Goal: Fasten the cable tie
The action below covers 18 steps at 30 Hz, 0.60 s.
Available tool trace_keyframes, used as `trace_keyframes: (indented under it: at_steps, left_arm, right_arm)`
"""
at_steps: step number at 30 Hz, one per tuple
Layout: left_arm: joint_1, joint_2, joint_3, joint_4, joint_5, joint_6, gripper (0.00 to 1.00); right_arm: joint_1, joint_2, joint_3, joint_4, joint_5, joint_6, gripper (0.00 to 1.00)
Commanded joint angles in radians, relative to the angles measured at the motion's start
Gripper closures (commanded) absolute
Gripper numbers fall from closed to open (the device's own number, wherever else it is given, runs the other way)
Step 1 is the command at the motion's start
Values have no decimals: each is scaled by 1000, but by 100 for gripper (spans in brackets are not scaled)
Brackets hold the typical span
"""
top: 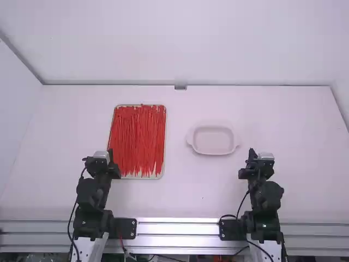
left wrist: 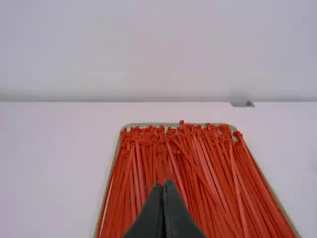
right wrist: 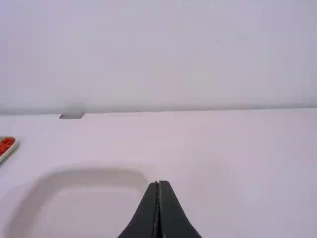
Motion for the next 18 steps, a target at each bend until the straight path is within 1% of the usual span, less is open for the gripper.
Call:
trace_keyframes:
  at_steps: [1,10,18]
  left_arm:
    - [0,0,0,0,0,0,100]
    - [0,36,29,6,-4,0,96]
    - [0,168,124,-7,-12,-6,87]
  right_arm:
    - [0,1,0,0,-2,1,100]
    - [1,46,25,18,-14,1,96]
    - [8,175,95,46,-54,2,87]
